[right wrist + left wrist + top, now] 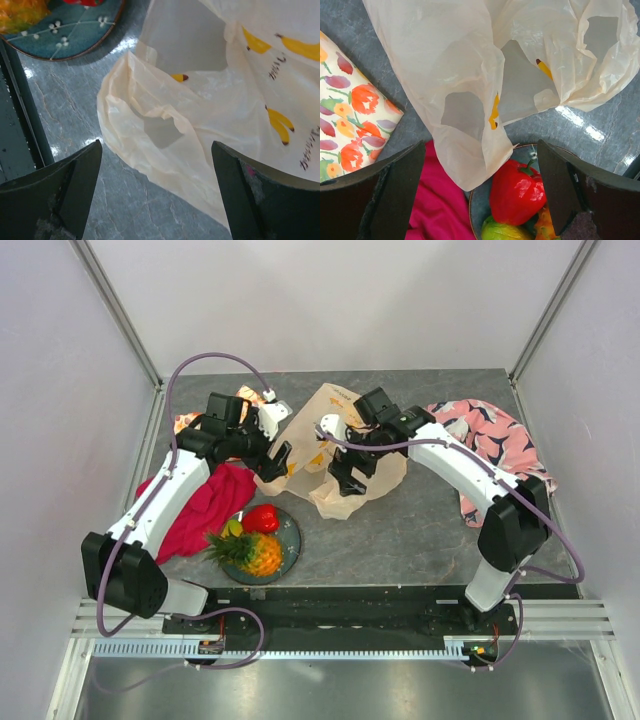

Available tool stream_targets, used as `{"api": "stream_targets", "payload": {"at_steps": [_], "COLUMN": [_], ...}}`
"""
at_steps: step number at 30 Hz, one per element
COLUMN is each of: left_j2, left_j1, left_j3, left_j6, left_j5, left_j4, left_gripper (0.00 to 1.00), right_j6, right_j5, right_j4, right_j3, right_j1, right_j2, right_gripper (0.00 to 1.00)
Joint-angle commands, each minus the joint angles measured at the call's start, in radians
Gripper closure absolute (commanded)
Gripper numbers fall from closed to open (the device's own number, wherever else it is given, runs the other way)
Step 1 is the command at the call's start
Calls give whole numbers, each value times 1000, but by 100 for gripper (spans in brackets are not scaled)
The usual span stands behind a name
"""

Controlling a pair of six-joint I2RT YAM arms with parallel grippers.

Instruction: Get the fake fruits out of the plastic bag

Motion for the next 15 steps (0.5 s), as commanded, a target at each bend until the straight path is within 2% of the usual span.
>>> {"api": "stream_targets", "payload": {"at_steps": [1,7,10,11,13,14,15], "left_j2": [4,86,116,123,154,166,177], "left_j1": [-4,2,8,8,8,10,8], "left_j3": [-23,-11,-14,-11,10,24,39], "left_j6": [-30,-74,-89,-91,-97,-99,-102], "left_j5": [-1,-16,37,51,56,62,71], "left_j4": [9,-5,-11,-11,-18,-23,-38], "left_gripper": [2,14,23,26,45,67,81], "right_j6": [-67,-168,-168,-156,-121,-104,-91], "right_j5": [-94,-96,-44,43,102,134,196], "right_j4": [68,102,166,194,251,271,285], "right_j3": [-14,-129,-180,-203,-215,-215,-211], "right_j1": [44,92,112,132,141,141,141], "right_j2": [-14,-44,-48,-47,-42,-42,-45], "right_gripper": [2,2,2,2,12,26,36]}}
